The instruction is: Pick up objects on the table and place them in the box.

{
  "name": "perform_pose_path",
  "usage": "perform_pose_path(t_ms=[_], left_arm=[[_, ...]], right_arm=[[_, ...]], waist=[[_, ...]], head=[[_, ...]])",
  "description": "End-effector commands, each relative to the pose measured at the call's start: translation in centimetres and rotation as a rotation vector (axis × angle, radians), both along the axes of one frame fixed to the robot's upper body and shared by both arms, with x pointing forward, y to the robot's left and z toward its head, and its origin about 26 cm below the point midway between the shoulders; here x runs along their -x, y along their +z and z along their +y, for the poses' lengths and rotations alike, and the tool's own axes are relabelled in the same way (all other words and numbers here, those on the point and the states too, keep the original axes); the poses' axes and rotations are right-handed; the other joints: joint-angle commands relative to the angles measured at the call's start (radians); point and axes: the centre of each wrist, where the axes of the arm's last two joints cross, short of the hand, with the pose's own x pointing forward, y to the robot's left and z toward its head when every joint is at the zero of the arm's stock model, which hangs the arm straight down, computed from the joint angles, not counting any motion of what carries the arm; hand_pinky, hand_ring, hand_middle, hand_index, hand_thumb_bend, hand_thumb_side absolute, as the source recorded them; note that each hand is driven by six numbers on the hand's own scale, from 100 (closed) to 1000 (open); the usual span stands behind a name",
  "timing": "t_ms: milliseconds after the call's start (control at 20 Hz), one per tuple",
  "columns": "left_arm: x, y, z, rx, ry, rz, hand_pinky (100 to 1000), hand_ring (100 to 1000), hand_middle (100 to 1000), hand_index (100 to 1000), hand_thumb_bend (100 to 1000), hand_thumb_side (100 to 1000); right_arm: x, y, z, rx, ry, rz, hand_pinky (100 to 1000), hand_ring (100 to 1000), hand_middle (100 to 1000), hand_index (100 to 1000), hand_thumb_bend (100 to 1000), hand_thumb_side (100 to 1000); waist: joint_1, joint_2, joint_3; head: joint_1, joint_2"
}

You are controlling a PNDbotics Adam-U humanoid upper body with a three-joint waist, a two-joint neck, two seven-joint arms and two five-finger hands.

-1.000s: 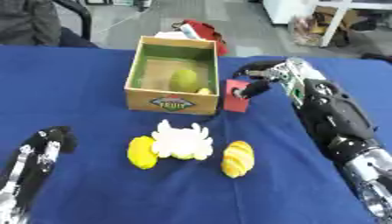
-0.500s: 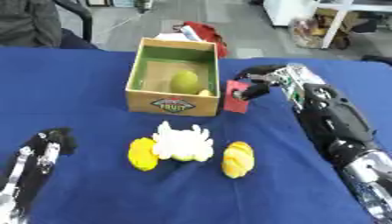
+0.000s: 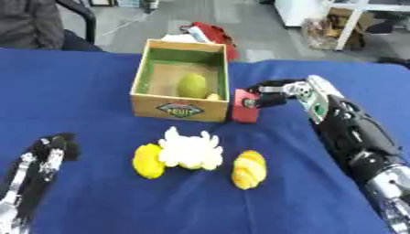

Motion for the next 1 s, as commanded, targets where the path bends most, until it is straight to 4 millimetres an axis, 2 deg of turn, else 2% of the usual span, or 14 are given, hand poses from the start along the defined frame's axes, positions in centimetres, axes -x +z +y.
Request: perform_pose_path(t_ms=[50,150,200,350,400,500,600,750,1000], left_arm=[[-0.2,1.0,0.3,-0.015,0.005,-0.033,657,621,572,742,100,727],[-0.2,1.0,0.3,-0.016,0.006,-0.032,657,621,572,742,100,727],[-0.2,1.0,0.3,-0.016,0.005,-0.032,657,621,572,742,100,727],[-0.2,1.0,0.3,-0.016,0.004,-0.033,657,621,572,742,100,727],[-0.2,1.0,0.3,-0.016,0.005,-0.033,657,621,572,742,100,727],[-0.2,1.0,0.3,-0.016,0.006,-0.033,657,621,572,742,100,726],[-0.2,1.0,0.3,-0.015,0.005,-0.034,657,621,572,742,100,726],[-0.2,1.0,0.3,-0.015,0.006,-0.033,657,621,572,742,100,727],[-0.1,0.9,0.4,-0.014,0.009,-0.031,657,621,572,742,100,727]], right_arm=[[0.3,-0.8,-0.2,-0.010,0.043,0.067,843,956,969,1000,100,1000],[0.4,-0.6,-0.1,0.017,0.074,0.066,844,956,960,1000,100,1000],[0.5,-0.4,-0.1,0.032,0.087,0.060,833,943,948,1000,100,877],[0.6,0.0,0.1,0.079,0.104,0.028,803,905,900,1000,100,278],[0.5,0.2,0.1,0.093,0.103,0.007,789,890,878,1000,100,174],[0.5,0.8,0.2,0.113,0.093,-0.052,717,820,790,996,100,183],[0.5,1.2,0.3,0.118,0.078,-0.124,597,715,644,945,100,191],[0.5,1.5,0.4,0.104,0.062,-0.218,464,582,503,873,100,188],[0.3,2.8,0.4,0.030,0.033,-0.358,339,477,392,824,100,172]], waist=[[-0.007,-0.001,0.001],[-0.008,-0.001,0.000],[-0.008,-0.002,-0.001],[-0.008,-0.002,-0.001],[-0.008,-0.002,-0.001],[-0.008,-0.002,-0.001],[-0.008,-0.002,0.000],[-0.009,-0.003,-0.001],[-0.009,-0.005,-0.002]], head=[[-0.001,-0.014],[-0.001,-0.013],[-0.001,-0.012],[-0.001,-0.011],[-0.001,-0.011],[-0.001,-0.012],[-0.001,-0.012],[-0.002,-0.011],[-0.001,-0.009]])
